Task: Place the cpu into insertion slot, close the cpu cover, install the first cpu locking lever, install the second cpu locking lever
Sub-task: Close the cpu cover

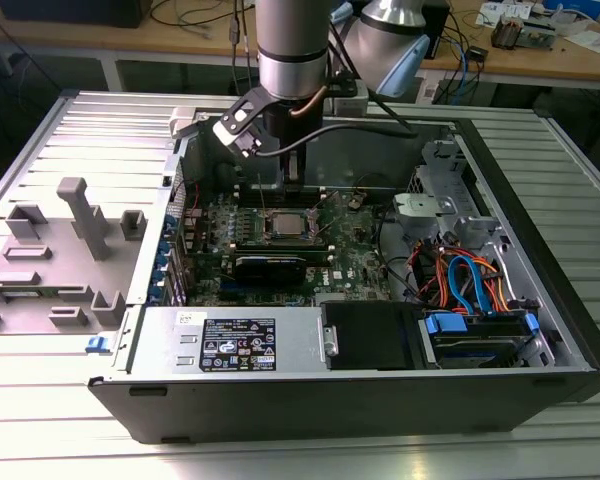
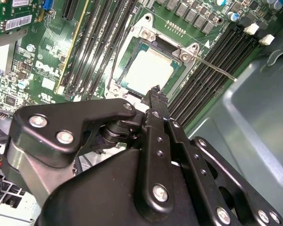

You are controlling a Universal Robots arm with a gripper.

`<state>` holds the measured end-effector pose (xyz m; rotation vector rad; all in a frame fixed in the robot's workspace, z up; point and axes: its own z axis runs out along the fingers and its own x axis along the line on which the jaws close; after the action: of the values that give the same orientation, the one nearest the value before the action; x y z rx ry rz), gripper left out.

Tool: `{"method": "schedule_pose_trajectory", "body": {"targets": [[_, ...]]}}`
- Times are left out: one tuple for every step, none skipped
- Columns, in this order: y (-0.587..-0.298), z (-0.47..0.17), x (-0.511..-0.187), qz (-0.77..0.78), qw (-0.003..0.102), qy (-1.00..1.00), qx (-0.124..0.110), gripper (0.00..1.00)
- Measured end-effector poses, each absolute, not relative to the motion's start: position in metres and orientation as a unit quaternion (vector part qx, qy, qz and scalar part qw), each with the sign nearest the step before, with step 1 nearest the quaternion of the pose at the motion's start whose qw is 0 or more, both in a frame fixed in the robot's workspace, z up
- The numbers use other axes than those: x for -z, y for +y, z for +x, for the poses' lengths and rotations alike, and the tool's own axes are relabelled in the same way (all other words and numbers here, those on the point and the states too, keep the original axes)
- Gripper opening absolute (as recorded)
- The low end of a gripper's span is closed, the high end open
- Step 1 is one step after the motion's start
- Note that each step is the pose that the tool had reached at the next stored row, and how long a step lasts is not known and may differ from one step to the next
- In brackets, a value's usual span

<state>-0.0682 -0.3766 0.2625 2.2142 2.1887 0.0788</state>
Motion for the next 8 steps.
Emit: {"method": "schedule_pose_trajectory", "body": {"targets": [[-0.3766,-0.0682,-0.2634,0.711,0.014,0.703,-0.025,0.11],[-0.3766,-0.0682,-0.2647,0.711,0.014,0.703,-0.025,0.11],[-0.3766,-0.0682,-0.2655,0.711,0.014,0.703,-0.025,0.11],[-0.3766,-0.0682,-0.2660,0.711,0.014,0.703,-0.025,0.11],[-0.3766,-0.0682,-0.2669,0.711,0.014,0.703,-0.025,0.11],[-0.3766,-0.0682,-0.2690,0.711,0.014,0.703,-0.025,0.11],[-0.3766,-0.0682,-0.2702,0.711,0.014,0.703,-0.025,0.11],[-0.3766,-0.0682,-0.2714,0.711,0.013,0.703,-0.025,0.11]]}}
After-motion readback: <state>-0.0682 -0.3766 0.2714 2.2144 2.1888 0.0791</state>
